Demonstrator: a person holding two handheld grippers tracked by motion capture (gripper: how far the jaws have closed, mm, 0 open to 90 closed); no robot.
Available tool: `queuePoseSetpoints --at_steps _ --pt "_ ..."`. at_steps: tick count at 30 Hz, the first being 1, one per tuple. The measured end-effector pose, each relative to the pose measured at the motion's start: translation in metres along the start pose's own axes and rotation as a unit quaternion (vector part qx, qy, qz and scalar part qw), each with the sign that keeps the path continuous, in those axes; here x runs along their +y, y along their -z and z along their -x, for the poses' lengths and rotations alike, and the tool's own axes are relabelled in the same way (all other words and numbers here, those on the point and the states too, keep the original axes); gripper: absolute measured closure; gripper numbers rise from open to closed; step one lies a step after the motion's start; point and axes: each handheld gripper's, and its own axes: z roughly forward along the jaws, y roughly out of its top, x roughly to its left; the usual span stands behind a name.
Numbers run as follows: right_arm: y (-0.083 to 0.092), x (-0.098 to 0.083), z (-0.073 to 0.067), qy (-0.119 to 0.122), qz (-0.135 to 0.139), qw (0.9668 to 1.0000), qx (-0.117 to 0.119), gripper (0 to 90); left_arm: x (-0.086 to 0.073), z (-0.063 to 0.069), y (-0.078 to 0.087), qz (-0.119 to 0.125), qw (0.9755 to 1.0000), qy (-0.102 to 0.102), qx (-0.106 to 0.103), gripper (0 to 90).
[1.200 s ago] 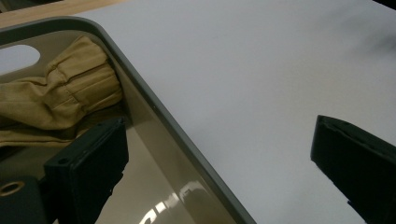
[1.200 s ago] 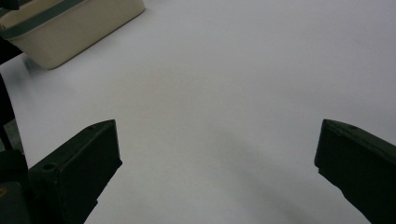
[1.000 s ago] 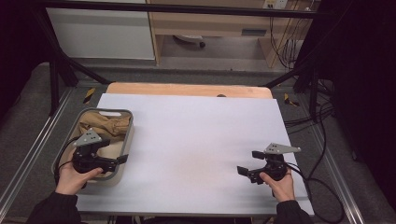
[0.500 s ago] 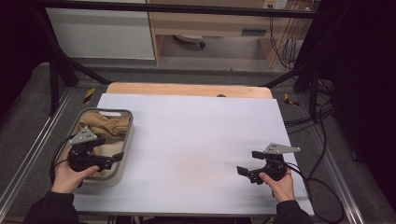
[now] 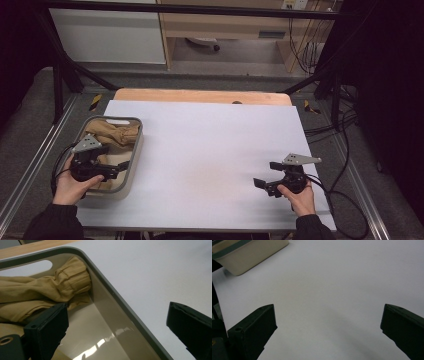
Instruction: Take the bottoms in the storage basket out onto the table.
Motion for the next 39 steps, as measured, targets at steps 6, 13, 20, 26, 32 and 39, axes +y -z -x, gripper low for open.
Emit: queuePoseSetpoints --at_steps 6,13,20,26,32,39 --pt "0.000 0.000 0.000 0.000 -0.001 1.0000 -0.001 0.7 0.000 -0.005 0.000 -0.003 1.0000 0.006 0.007 3.8" --pt "0.000 0.000 0.000 0.000 -0.004 1.0000 -0.001 0.7 0.002 -0.011 0.001 -0.005 0.9998 0.013 0.017 3.8" --pt "-0.001 0.000 0.000 -0.001 -0.004 1.0000 -0.001 0.7 0.005 -0.018 0.000 -0.008 0.9993 0.019 0.031 3.8" --pt "-0.001 0.000 0.000 0.000 -0.005 1.0000 0.000 0.7 0.007 -0.022 -0.003 -0.014 0.9988 0.022 0.042 3.8" --pt "-0.001 0.000 0.000 -0.001 -0.005 1.0000 0.000 0.7 0.010 -0.028 -0.005 -0.017 0.9984 0.025 0.048 3.8" --pt "-0.001 0.000 0.000 -0.001 -0.004 1.0000 -0.001 0.7 0.014 -0.037 -0.004 -0.016 0.9972 0.038 0.063 3.8"
